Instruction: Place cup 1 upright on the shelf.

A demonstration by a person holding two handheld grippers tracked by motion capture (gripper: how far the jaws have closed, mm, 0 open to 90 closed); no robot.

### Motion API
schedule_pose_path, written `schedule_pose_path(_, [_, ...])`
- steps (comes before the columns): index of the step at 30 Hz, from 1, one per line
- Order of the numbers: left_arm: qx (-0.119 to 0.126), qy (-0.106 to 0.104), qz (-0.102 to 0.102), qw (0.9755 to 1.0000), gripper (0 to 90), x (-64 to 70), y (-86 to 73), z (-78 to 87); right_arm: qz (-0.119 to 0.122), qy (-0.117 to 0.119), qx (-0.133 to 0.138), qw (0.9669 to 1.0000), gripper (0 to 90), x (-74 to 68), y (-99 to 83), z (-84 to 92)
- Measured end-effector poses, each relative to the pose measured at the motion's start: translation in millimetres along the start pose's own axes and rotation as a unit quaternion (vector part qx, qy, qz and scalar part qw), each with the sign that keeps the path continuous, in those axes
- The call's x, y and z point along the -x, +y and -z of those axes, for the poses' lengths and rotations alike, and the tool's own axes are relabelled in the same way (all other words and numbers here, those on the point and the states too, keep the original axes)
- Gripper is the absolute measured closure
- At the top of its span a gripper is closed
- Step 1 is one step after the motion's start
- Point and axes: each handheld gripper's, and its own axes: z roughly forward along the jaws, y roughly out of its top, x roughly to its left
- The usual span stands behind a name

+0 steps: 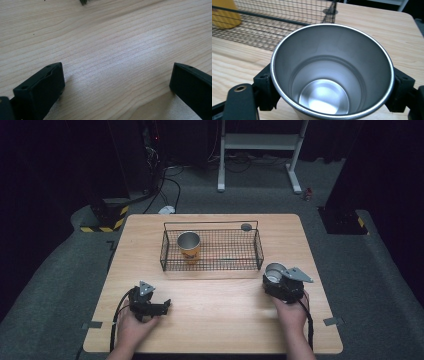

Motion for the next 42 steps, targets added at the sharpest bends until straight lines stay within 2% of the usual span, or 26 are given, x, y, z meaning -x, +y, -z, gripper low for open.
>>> schedule_pose_path(8, [-0.001,0.0,-0.002,1.0,0.2,-0.5,0.4,-0.2,0.01,0.011,0.011,0.9998,18.3,-21.4,5.6,6.1])
schedule_pose_path(13, [-0.002,-0.001,0.001,1.0,0.1,-0.1,0.6,-0.4,-0.001,0.022,0.018,0.9996,18.4,-36.3,10.9,6.5])
schedule_pose_path(16, [-0.003,0.006,0.008,0.9999,0.1,-0.3,2.5,-2.1,-0.001,0.02,0.023,0.9995,18.4,-41.1,15.5,7.5])
schedule_pose_path(26, [-0.003,0.011,0.009,0.9999,0.2,-1.5,3.8,-3.0,-0.01,0.012,0.044,0.9989,18.3,-44.9,31.6,16.2])
schedule_pose_path(31, [-0.003,0.013,0.006,0.9999,0.2,-1.9,3.8,-3.0,-0.003,0.011,0.053,0.9985,18.3,-44.8,39.0,20.6])
schedule_pose_path(34, [-0.002,0.011,0.012,0.9999,0.2,-1.1,3.6,-3.2,-0.001,0.017,0.056,0.9983,18.4,-45.6,43.2,21.7])
schedule_pose_path(42, [-0.003,0.011,0.01,0.9999,0.2,-1.3,3.6,-3.2,0.004,0.032,0.072,0.9969,18.4,-49.2,58.3,18.6])
